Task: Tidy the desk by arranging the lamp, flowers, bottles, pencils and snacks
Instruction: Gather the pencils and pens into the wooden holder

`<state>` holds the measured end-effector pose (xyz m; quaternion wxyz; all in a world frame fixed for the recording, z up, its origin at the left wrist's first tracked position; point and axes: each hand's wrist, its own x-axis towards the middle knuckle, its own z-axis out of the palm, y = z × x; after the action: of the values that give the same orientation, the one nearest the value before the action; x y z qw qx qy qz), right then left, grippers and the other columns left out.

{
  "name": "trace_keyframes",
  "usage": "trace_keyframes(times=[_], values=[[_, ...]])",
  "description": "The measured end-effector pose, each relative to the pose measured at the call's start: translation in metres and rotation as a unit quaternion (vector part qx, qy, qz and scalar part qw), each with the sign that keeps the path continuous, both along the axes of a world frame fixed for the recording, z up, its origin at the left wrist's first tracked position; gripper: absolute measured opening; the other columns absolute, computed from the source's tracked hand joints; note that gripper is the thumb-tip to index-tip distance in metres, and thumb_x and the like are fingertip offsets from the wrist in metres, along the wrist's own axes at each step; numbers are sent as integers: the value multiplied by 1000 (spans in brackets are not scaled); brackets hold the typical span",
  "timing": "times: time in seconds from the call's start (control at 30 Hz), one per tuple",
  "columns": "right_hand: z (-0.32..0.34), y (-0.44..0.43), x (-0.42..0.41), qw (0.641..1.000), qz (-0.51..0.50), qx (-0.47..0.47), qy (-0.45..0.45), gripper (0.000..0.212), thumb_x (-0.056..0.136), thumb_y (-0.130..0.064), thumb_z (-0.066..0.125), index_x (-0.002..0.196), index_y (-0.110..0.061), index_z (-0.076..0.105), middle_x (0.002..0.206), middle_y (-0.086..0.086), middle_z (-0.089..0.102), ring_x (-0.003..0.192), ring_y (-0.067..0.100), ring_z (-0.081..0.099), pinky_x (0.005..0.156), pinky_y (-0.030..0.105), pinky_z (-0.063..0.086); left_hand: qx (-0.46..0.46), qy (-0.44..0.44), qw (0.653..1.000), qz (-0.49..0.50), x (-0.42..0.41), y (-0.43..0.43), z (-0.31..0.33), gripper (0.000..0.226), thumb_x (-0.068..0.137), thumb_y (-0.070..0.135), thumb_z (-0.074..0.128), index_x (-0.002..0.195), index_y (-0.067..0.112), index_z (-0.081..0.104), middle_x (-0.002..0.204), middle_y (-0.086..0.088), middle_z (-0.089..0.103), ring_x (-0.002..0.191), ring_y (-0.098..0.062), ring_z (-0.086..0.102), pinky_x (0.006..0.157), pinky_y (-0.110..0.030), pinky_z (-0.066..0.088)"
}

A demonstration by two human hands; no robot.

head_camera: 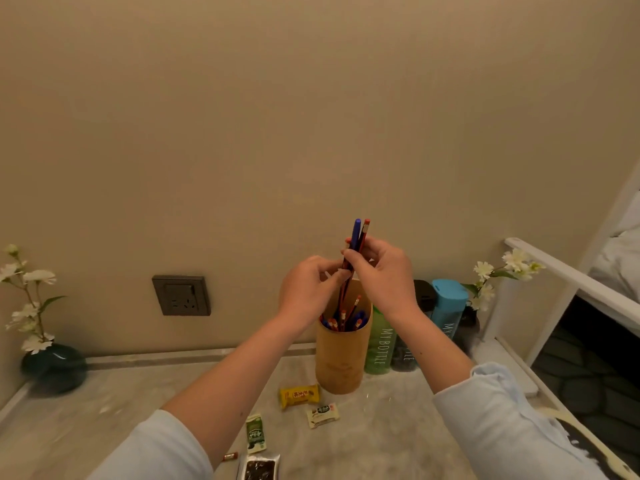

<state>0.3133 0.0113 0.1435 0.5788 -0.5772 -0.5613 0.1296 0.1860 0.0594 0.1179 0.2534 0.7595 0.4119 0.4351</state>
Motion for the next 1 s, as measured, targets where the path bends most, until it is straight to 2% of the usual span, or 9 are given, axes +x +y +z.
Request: trace_keyframes(times=[0.1,0.2,0.3,0.4,0.5,0.63,0.7,0.83,1.0], values=[[-22,4,4,999,-18,-34,-14,20,88,-27,67,108,-25,71,98,-11,73,91,0,66,83,32,57,-2,50,999,11,2,4,-17,18,86,43,64,102,42,71,87,16,67,74,0,57,57,-24,43],[-44,6,6,997,-27,-69,-21,19,87,-25,67,106,-23,72,93,-12,72,88,-2,66,83,30,57,-3,96,995,15,1,9,-34,19,86,41,64,104,42,71,96,18,71,89,-3,60,70,-32,52],[-63,6,6,993,-24,-113,-28,18,88,-26,66,104,-24,72,94,-9,73,89,3,67,82,32,57,77,152,984,60,-2,10,-48,20,86,44,62,103,39,72,101,19,67,99,-8,50,81,-29,41],[-77,5,5,989,-28,-134,-56,27,91,-35,60,115,-25,69,103,-8,71,97,10,65,82,31,55,107,163,979,66,-2,6,-59,23,90,40,56,107,35,71,109,15,60,109,-11,43,87,-29,32],[-85,0,1,990,-19,-138,-21,41,90,-40,59,129,-27,59,109,-14,66,103,5,62,87,27,53,99,132,983,77,-5,0,-65,27,94,37,50,114,33,67,114,11,55,115,-13,40,92,-32,32],[-87,-8,-4,992,-15,-126,5,47,90,-36,59,136,-28,53,129,-6,61,115,6,56,99,33,48,82,78,991,77,-14,-10,-68,29,96,35,49,121,31,63,116,10,53,116,-13,40,95,-33,35],[-85,-15,-9,994,-35,-100,-14,45,89,-35,58,134,-30,53,129,-6,58,118,9,52,100,34,46,71,50,993,76,-21,-18,-71,29,96,38,48,121,33,62,116,12,52,116,-10,40,95,-32,35],[-81,-34,-33,997,-66,15,-47,36,87,-15,61,122,-23,61,125,-8,60,121,8,46,104,29,39,49,0,996,73,-40,-35,-83,26,96,40,47,118,36,60,114,17,50,112,-4,44,92,-30,38],[-89,-51,-77,992,-22,102,-67,32,83,-6,55,111,-17,67,113,-8,64,112,6,52,98,33,43,-23,-62,997,43,-74,-58,-99,23,95,45,48,112,38,61,107,22,51,93,3,55,70,-18,45]])
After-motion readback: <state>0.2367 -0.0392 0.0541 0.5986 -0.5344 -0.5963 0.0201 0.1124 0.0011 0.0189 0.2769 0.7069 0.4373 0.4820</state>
